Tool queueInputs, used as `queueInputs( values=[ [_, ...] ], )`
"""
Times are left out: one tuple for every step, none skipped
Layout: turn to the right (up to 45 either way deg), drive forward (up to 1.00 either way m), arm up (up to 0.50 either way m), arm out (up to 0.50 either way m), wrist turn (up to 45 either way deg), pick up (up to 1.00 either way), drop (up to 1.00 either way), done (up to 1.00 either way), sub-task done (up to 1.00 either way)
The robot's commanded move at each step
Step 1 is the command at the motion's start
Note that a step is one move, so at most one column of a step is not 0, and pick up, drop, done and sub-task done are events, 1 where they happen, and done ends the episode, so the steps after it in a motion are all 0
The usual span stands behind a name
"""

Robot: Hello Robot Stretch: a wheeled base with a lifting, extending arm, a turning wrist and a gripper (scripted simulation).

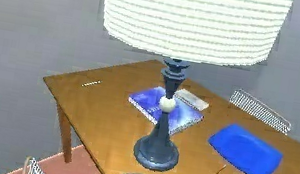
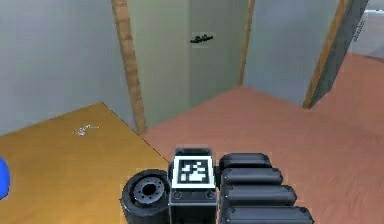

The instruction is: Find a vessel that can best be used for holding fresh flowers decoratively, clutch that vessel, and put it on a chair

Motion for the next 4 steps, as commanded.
queueInputs(
  values=[
    [33.0,0.00,0.00,0.00,0.0,0.00,0.00,0.00,0.00],
    [-45.0,0.00,0.00,0.00,0.0,0.00,0.00,0.00,0.00],
    [-45.0,0.00,0.00,0.00,0.0,0.00,0.00,0.00,0.00],
    [-21.0,0.00,0.00,0.00,0.0,0.00,0.00,0.00,0.00]
  ],
)
